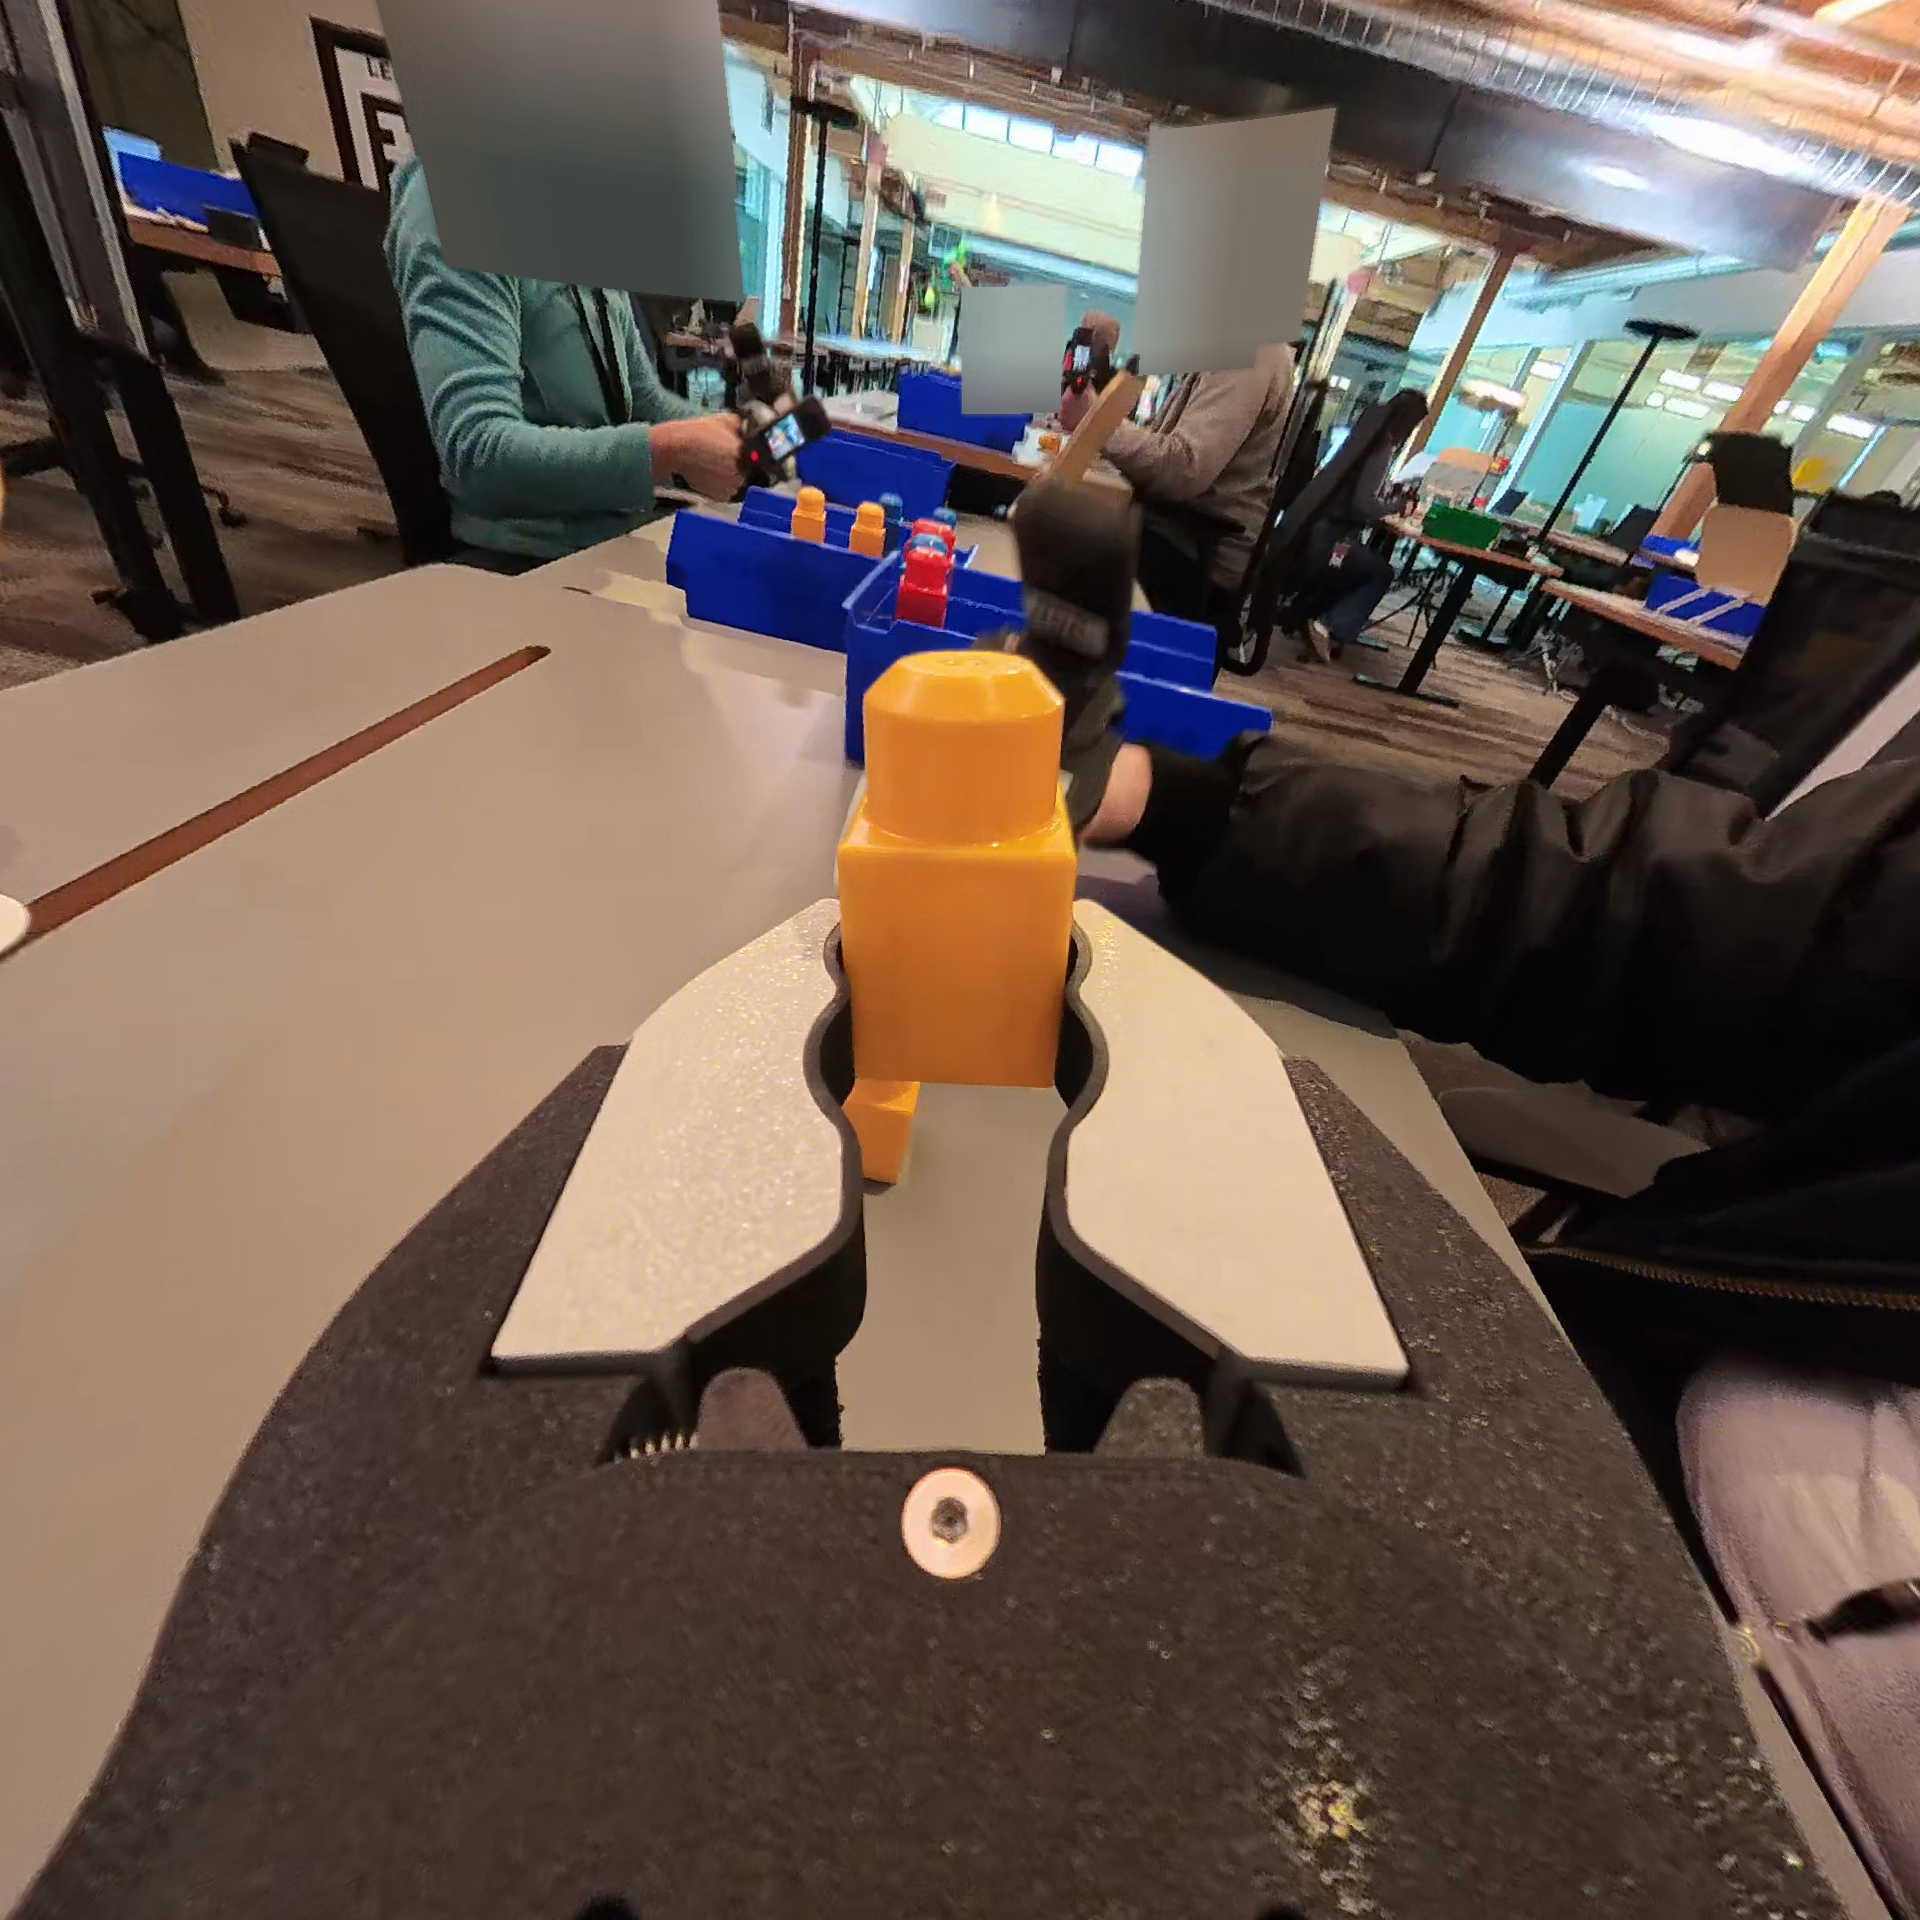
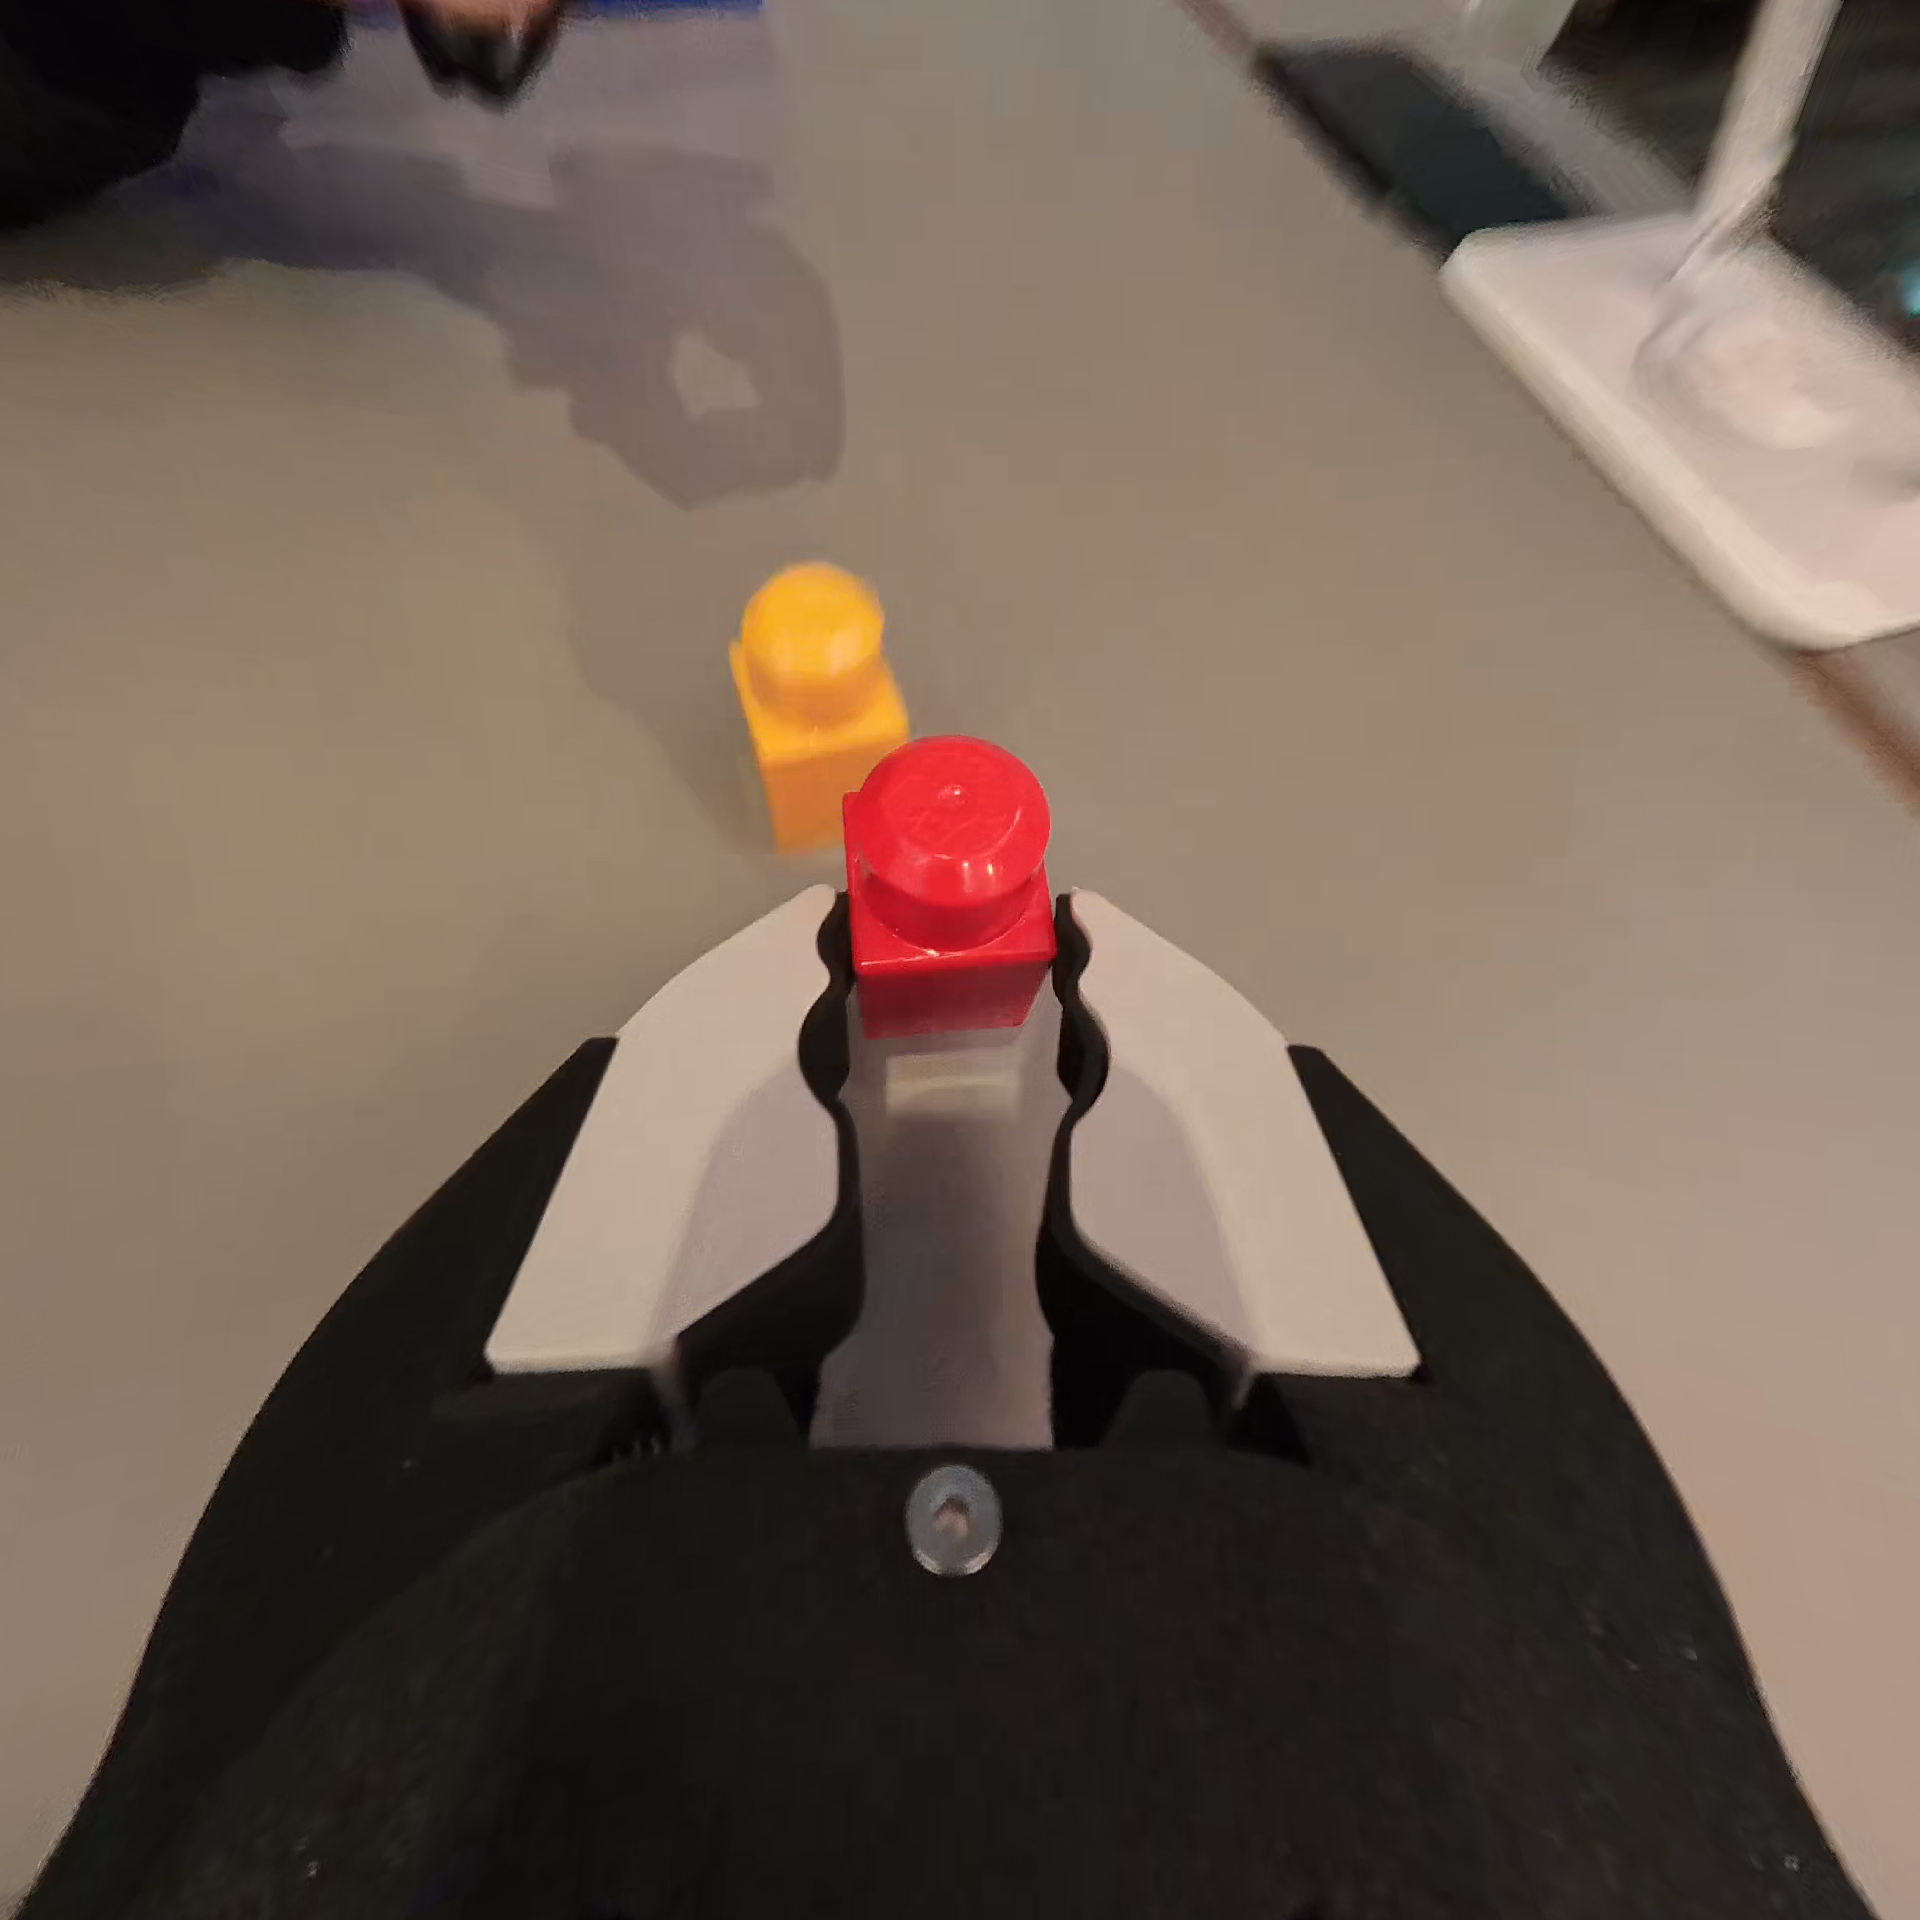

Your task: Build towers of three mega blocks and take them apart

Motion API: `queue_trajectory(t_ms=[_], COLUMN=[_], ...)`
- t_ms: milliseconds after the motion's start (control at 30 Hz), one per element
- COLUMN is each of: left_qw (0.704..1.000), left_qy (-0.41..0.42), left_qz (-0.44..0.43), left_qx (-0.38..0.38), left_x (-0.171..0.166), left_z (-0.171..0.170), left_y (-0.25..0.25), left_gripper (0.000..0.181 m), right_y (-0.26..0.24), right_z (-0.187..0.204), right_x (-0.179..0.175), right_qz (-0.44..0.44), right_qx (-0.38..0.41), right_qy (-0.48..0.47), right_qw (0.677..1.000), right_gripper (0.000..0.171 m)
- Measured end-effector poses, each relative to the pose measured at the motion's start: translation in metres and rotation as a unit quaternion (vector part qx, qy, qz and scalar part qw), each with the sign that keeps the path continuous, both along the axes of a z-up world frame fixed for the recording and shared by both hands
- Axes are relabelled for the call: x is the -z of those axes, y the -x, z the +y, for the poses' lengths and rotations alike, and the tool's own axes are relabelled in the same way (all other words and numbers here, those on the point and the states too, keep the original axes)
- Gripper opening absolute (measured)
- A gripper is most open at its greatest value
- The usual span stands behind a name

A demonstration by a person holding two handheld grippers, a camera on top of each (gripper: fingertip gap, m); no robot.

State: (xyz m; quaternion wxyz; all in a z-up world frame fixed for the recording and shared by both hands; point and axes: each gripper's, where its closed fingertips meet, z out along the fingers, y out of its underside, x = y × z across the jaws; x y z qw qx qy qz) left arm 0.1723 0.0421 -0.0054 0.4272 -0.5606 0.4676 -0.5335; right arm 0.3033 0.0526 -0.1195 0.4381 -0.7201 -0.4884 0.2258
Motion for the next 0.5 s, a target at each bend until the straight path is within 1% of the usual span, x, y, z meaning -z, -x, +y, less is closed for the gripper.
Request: queue_trajectory(t_ms=[33,67,133,200,233,267,333,433,500], left_qw=[1.000,1.000,1.000,1.000,0.999,0.998,0.996,0.995,0.995], left_qy=[-0.002,-0.003,-0.005,-0.009,-0.001,0.012,0.033,0.013,0.005], left_qz=[0.010,0.017,0.027,0.022,0.016,0.017,0.035,0.057,0.073], left_qx=[-0.001,0.001,0.010,0.017,0.036,0.053,0.079,0.077,0.069], left_x=[-0.005,-0.012,-0.025,-0.040,-0.045,-0.047,-0.043,-0.036,-0.032], left_z=[0.004,0.007,0.009,0.007,0.001,-0.005,-0.016,-0.023,-0.024], left_y=[-0.002,-0.005,-0.013,-0.024,-0.029,-0.033,-0.039,-0.042,-0.042], left_gripper=[0.035,0.035,0.035,0.035,0.035,0.035,0.035,0.035,0.035], right_y=[-0.002,-0.001,0.004,0.016,0.024,0.033,0.052,0.074,0.082], right_z=[0.004,0.005,0.005,0.001,-0.002,-0.004,-0.011,-0.012,-0.009], right_x=[-0.029,-0.066,-0.137,-0.189,-0.207,-0.221,-0.236,-0.234,-0.228], right_qz=[0.032,0.082,0.166,0.203,0.212,0.219,0.226,0.212,0.192], right_qx=[0.004,0.003,-0.009,-0.033,-0.047,-0.056,-0.084,-0.096,-0.092], right_qy=[-0.020,-0.031,-0.031,-0.020,-0.015,-0.010,-0.001,0.007,0.034], right_qw=[0.999,0.996,0.986,0.979,0.976,0.974,0.970,0.973,0.976], right_gripper=[0.036,0.036,0.036,0.036,0.036,0.036,0.036,0.036,0.036])
